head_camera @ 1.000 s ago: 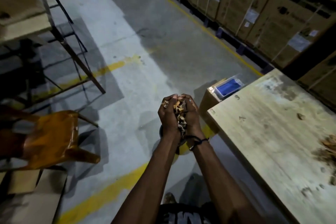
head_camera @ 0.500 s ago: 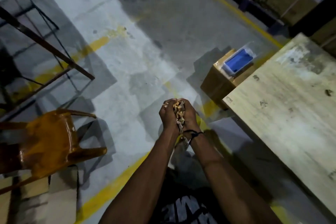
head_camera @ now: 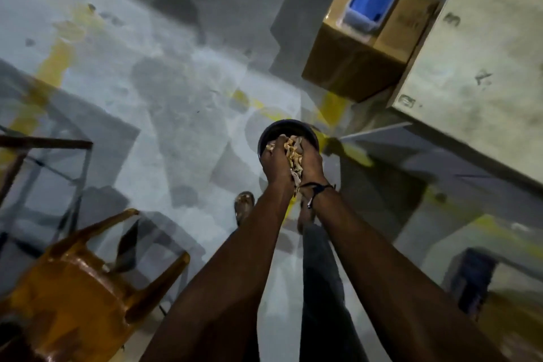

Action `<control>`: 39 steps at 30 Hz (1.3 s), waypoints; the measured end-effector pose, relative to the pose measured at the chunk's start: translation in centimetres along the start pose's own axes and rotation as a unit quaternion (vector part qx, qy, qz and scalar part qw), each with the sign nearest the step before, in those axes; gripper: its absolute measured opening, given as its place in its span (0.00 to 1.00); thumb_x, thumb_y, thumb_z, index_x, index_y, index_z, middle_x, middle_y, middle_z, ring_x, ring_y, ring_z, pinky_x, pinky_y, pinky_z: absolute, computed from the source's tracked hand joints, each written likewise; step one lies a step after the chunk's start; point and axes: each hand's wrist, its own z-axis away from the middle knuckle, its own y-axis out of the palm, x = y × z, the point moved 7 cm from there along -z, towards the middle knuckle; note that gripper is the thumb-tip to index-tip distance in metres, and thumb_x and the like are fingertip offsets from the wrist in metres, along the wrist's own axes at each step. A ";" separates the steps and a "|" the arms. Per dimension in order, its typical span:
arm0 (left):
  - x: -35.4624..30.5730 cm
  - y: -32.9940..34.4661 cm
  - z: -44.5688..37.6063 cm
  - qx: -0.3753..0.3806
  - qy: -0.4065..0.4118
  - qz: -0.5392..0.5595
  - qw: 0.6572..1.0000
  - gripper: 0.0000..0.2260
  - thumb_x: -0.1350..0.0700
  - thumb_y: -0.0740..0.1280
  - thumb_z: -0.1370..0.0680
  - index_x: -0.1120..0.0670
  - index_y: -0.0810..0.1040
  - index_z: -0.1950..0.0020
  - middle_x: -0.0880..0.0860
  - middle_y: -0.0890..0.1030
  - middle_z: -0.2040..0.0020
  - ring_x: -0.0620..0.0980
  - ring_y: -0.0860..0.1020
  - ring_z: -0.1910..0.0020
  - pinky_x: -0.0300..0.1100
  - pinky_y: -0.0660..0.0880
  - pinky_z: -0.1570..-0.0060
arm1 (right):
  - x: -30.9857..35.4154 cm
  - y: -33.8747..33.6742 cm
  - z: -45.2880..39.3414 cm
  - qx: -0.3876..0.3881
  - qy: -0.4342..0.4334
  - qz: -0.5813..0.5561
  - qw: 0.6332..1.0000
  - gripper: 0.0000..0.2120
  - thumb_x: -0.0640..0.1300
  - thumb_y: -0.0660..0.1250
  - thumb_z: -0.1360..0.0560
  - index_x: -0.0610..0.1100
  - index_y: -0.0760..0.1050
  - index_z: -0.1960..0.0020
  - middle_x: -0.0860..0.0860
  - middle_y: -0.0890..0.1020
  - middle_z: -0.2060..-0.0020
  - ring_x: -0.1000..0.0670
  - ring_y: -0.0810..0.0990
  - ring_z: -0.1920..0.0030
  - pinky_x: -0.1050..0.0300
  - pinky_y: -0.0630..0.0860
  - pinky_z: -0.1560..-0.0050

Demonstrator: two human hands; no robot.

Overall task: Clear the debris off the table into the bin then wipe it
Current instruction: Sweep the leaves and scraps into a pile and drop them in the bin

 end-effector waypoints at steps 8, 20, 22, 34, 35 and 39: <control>7.6 3.1 -17.3 0.043 0.004 -0.057 0.997 0.15 0.42 0.71 0.29 0.52 0.88 0.56 0.55 0.88 0.53 0.59 0.86 0.47 0.61 0.79 0.38 | -6.1 -1.5 -20.8 -0.055 -0.014 -0.003 0.998 0.25 0.59 0.71 0.26 0.44 0.84 0.37 0.46 0.87 0.42 0.42 0.85 0.41 0.40 0.79 0.34; 19.5 3.4 -34.6 0.093 -0.102 0.083 0.987 0.28 0.39 0.64 0.20 0.57 0.79 0.29 0.61 0.79 0.29 0.63 0.79 0.32 0.59 0.74 0.30 | -13.7 -3.6 -38.7 -0.014 -0.016 -0.068 0.997 0.29 0.64 0.58 0.17 0.48 0.72 0.23 0.47 0.74 0.26 0.40 0.73 0.27 0.38 0.70 0.26; 20.0 2.7 -35.6 0.088 -0.131 0.089 0.983 0.32 0.35 0.65 0.24 0.52 0.77 0.26 0.61 0.77 0.27 0.65 0.77 0.31 0.65 0.71 0.28 | -14.2 -4.2 -38.9 -0.023 -0.009 -0.062 0.998 0.30 0.64 0.56 0.16 0.50 0.66 0.19 0.51 0.70 0.24 0.41 0.70 0.24 0.40 0.70 0.29; 12.7 0.1 -24.1 0.077 -0.119 -0.039 0.989 0.19 0.42 0.58 0.15 0.50 0.76 0.31 0.53 0.81 0.40 0.52 0.79 0.44 0.48 0.72 0.43 | -10.5 -5.2 -27.5 -0.024 0.017 -0.039 0.999 0.30 0.68 0.53 0.16 0.56 0.65 0.19 0.51 0.58 0.16 0.40 0.59 0.18 0.38 0.65 0.30; 11.9 -0.1 -22.7 0.080 -0.111 -0.056 0.989 0.21 0.41 0.58 0.15 0.50 0.76 0.28 0.53 0.79 0.33 0.52 0.78 0.38 0.49 0.71 0.41 | -9.8 -5.0 -26.0 -0.019 0.017 -0.045 0.999 0.30 0.68 0.53 0.16 0.56 0.66 0.20 0.51 0.58 0.16 0.41 0.58 0.18 0.38 0.64 0.31; 6.9 -0.8 -14.6 0.106 -0.074 -0.081 0.988 0.22 0.43 0.59 0.15 0.51 0.74 0.24 0.53 0.75 0.25 0.54 0.71 0.25 0.50 0.67 0.39 | -6.5 -4.1 -16.1 0.015 -0.008 -0.083 0.996 0.29 0.67 0.53 0.16 0.55 0.67 0.21 0.50 0.59 0.17 0.41 0.60 0.19 0.40 0.64 0.34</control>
